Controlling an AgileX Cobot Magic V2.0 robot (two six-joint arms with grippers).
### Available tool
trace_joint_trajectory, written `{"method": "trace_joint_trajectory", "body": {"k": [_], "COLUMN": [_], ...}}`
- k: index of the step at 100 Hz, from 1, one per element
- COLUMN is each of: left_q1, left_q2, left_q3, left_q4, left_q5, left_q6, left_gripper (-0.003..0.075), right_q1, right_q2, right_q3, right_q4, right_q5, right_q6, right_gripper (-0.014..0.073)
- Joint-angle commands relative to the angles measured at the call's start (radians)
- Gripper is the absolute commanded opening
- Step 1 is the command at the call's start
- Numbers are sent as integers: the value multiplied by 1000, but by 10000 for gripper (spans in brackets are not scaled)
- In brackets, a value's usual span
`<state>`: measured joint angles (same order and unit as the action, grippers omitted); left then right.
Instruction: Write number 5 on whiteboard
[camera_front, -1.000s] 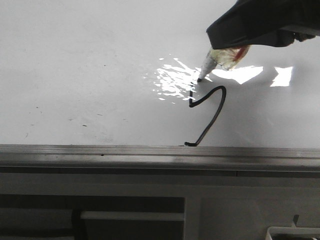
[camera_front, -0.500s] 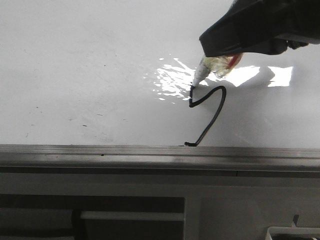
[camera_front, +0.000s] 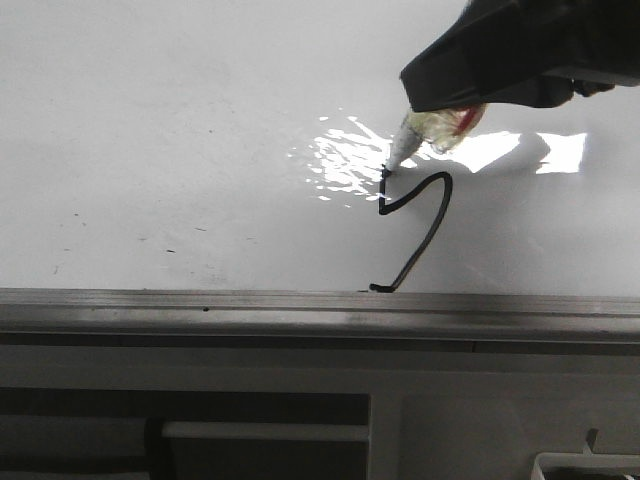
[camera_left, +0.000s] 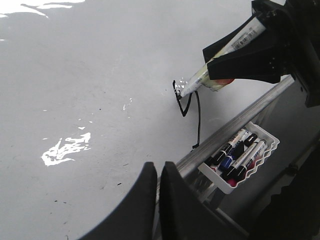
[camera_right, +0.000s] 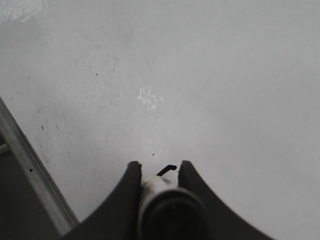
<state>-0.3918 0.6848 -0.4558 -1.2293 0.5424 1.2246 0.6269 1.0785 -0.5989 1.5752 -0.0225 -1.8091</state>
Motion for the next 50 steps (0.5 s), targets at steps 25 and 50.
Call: {"method": "trace_joint_trajectory", "body": {"k": [25, 50], "left_q1": [1, 1], "left_q2": [-2, -2], "left_q3": [-28, -28], "left_q4": [-47, -47], "left_q5": [-5, -5], "left_q6": [-7, -7], "left_gripper": [-20, -20], "right_q1": [-8, -8], "right_q2": [-12, -12], "right_q3": [-30, -29], "right_q4": [23, 178], "right_q5": [-147, -227], "right_q6": [-11, -145], "right_gripper": [-53, -56]}}
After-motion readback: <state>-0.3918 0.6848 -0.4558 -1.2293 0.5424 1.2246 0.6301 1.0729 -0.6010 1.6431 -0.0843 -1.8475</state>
